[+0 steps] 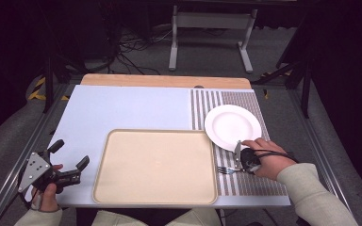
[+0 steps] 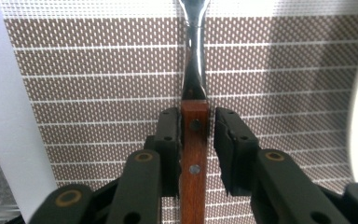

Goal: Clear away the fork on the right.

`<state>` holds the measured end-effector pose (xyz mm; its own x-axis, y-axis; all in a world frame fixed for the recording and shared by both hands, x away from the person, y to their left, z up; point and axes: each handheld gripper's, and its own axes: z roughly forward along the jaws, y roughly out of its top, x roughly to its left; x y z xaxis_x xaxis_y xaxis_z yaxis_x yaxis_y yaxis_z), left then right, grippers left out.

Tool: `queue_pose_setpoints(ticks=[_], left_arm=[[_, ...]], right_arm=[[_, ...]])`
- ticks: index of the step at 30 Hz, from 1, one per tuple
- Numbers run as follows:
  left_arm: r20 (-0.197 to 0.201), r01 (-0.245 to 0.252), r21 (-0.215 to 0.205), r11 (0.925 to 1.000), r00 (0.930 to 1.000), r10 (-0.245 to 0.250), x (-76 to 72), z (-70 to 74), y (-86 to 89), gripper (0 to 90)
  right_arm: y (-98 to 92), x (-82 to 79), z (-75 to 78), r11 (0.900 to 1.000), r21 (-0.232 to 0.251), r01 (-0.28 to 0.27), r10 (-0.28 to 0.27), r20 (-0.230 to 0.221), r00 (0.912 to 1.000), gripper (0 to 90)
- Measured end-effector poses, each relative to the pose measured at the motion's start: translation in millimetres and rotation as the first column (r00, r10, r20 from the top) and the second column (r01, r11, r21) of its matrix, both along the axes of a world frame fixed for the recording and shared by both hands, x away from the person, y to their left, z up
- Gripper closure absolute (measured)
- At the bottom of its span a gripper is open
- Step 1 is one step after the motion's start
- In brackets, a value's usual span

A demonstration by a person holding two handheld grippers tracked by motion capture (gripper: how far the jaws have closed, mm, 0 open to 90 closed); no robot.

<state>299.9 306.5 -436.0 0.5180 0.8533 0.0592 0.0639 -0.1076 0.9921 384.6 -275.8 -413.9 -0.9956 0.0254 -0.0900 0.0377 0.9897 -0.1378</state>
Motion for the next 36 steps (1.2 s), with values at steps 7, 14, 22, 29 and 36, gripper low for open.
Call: queue_pose_setpoints(ticks=[7,14,22,29,36], left_arm=[[-0.001,0.002,-0.002,1.0,1.0,-0.002,0.1,0.0,0.2,0.5],[-0.002,0.004,-0.002,1.0,1.0,-0.004,0.0,0.1,0.3,0.5],[-0.001,0.002,-0.002,1.0,1.0,-0.002,0.2,0.0,0.2,0.5],[-0.002,0.004,-0.004,1.0,1.0,-0.004,-0.1,0.1,0.2,0.5],[-0.003,0.002,-0.003,1.0,1.0,-0.002,-0.1,0.2,0.5,0.5]], right_arm=[[0.7,0.6,-0.2,1.0,-0.011,-0.019,0.019,-0.011,0.9998,77.5],[0.1,1.0,-0.1,1.0,-0.007,-0.025,0.025,-0.017,0.9995,77.6],[-1.5,-0.3,1.9,1.0,0.01,-0.024,0.024,-0.009,0.9997,77.8],[-0.4,-1.5,15.3,0.999,0.039,-0.014,0.013,0.013,0.9998,77.9],[-0.6,-1.6,33.3,0.996,0.084,0.027,-0.03,0.037,0.9989,77.9]])
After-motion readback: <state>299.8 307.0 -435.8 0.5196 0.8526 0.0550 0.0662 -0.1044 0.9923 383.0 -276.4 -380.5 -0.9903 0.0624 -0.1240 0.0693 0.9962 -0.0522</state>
